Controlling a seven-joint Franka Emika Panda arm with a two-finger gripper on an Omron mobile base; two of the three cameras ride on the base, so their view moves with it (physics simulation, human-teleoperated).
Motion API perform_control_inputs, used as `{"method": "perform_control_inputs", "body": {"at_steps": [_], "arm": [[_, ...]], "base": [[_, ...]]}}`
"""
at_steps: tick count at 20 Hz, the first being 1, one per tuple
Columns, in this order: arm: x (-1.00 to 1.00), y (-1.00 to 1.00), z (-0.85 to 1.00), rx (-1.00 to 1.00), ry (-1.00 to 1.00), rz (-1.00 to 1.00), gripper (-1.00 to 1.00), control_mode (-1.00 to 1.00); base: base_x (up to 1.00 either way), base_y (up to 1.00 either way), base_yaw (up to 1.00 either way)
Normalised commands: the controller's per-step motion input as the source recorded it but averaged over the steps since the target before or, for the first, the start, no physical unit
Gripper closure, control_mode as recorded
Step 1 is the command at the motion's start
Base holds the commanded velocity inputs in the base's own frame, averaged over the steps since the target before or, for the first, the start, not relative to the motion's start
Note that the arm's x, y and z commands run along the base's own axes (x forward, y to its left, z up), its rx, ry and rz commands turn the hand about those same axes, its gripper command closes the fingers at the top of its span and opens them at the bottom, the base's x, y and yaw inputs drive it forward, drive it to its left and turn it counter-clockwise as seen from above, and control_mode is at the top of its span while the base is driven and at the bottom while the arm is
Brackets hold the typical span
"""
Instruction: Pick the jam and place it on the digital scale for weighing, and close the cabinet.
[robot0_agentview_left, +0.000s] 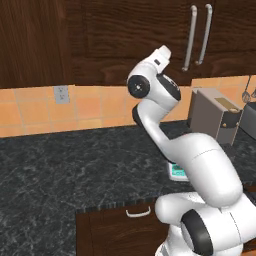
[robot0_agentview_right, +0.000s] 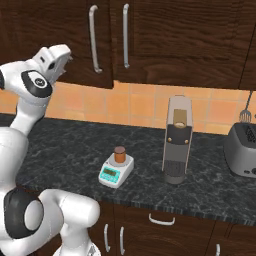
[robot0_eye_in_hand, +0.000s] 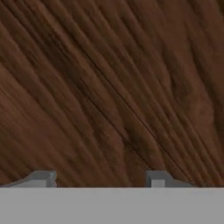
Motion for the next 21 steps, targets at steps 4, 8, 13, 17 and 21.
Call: {"method": "perform_control_inputs", "body": {"at_steps": [4,8,13,17,21], "arm": [[1.0,-0.55,-0.14,0.08,-0.01,0.22,-1.0,-1.0],[1.0,-0.37,-0.35,0.0,-0.01,0.16,-1.0,-1.0],[1.0,-0.35,-0.18,0.06,0.15,0.11,-1.0,-1.0],[1.0,-0.58,0.01,0.17,0.39,0.17,-1.0,-1.0],[1.0,-0.71,-0.12,0.15,0.28,0.24,-1.0,-1.0]], "base": [[0.0,0.0,0.0],[0.0,0.0,0.0],[0.0,0.0,0.0],[0.0,0.0,0.0],[0.0,0.0,0.0]]}}
